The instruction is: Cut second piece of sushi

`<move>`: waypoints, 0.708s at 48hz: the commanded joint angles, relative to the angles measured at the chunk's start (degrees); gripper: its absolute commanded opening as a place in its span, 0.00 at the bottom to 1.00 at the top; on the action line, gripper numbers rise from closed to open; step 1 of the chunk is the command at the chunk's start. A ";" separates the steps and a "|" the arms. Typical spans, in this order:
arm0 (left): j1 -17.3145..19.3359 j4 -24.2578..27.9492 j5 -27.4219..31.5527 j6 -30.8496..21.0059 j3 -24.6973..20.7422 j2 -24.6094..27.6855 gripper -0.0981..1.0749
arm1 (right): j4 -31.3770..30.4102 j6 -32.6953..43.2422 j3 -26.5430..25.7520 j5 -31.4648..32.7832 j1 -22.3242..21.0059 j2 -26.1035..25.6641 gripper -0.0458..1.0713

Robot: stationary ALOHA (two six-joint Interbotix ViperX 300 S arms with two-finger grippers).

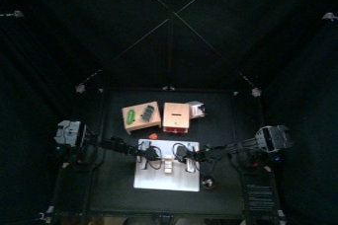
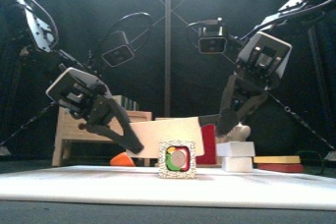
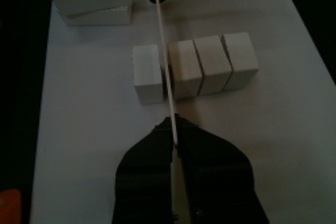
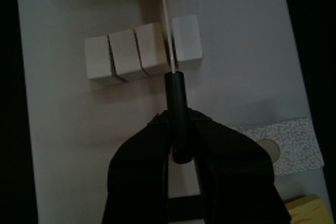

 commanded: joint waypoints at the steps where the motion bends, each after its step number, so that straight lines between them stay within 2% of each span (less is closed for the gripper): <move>1: 0.09 0.26 -0.53 0.09 -1.32 -1.32 0.42 | -0.79 -0.09 -1.32 0.09 -0.18 -2.11 0.44; 11: -0.35 5.10 -0.53 0.00 -1.32 -7.73 0.42 | -3.43 0.26 -1.49 2.90 0.18 -7.91 0.43; 17: -2.99 4.83 -0.62 -0.18 -1.67 -6.33 0.42 | -2.55 0.35 -1.41 2.64 1.32 -7.21 0.34; 23: -4.57 3.87 -0.53 -0.26 -1.67 -5.45 0.42 | -0.88 0.35 -1.23 1.93 2.99 -5.80 0.33; 34: -4.13 3.34 -0.44 -0.09 -1.85 -3.16 0.42 | -0.88 0.35 -1.32 1.93 2.64 -3.69 0.33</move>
